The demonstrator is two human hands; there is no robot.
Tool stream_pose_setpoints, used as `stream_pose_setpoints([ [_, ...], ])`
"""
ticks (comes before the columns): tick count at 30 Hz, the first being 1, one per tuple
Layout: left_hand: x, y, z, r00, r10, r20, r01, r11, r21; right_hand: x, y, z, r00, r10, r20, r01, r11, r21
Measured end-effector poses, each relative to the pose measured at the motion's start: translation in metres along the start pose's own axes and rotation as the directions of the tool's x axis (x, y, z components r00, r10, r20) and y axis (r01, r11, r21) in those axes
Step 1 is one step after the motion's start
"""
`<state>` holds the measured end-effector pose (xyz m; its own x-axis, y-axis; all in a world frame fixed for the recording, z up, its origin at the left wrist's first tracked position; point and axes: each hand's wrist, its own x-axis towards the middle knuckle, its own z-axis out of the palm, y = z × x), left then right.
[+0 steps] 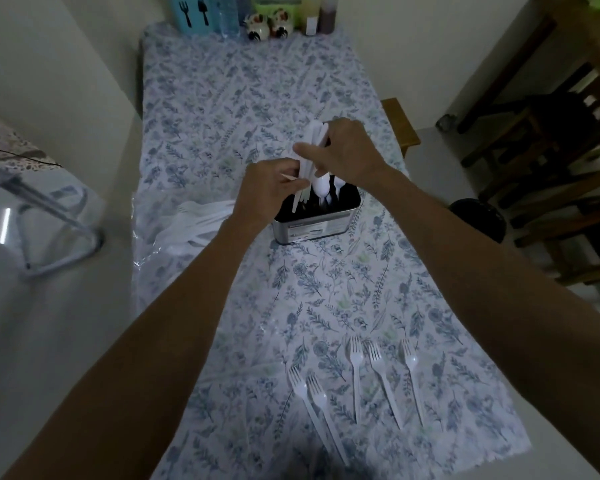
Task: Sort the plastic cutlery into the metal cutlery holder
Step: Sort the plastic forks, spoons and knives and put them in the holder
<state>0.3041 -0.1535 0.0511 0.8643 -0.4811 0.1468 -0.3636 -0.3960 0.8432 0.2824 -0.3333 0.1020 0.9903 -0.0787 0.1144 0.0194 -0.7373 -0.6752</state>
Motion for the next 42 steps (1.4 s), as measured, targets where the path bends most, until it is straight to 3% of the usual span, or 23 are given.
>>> stream_pose_setpoints([
  [6, 0.013, -0.003, 0.004, 1.000, -0.016, -0.027, 0.014, 0.998, -0.064, 0.012, 0.005, -0.007, 1.000, 0.014, 0.006, -0.014, 0.998, 0.063],
  [15, 0.005, -0.009, 0.016, 0.998, 0.007, -0.062, -0.009, 1.000, -0.030, 0.011, 0.017, -0.005, 0.994, 0.075, 0.084, -0.082, 0.993, 0.082],
  [27, -0.016, -0.023, 0.026, 0.985, -0.081, -0.153, 0.081, 0.997, -0.003, 0.012, 0.023, 0.032, 0.994, -0.034, 0.103, 0.040, 0.997, -0.059],
  [31, -0.026, -0.016, 0.027, 0.972, -0.114, -0.207, 0.130, 0.989, 0.067, 0.004, 0.026, 0.040, 0.997, 0.049, 0.057, -0.042, 0.992, -0.123],
  [34, -0.041, -0.016, 0.031, 0.965, -0.099, -0.244, 0.155, 0.963, 0.222, -0.003, 0.024, 0.037, 0.996, 0.084, 0.005, -0.081, 0.975, -0.206],
  [37, -0.059, -0.019, 0.033, 0.963, -0.066, -0.262, 0.140, 0.951, 0.274, -0.023, 0.022, 0.033, 0.997, 0.065, -0.032, -0.070, 0.984, -0.167],
  [42, -0.120, -0.016, 0.043, 0.965, -0.056, -0.255, 0.132, 0.947, 0.292, -0.106, 0.027, 0.048, 0.980, 0.153, -0.125, -0.161, 0.985, -0.058],
])
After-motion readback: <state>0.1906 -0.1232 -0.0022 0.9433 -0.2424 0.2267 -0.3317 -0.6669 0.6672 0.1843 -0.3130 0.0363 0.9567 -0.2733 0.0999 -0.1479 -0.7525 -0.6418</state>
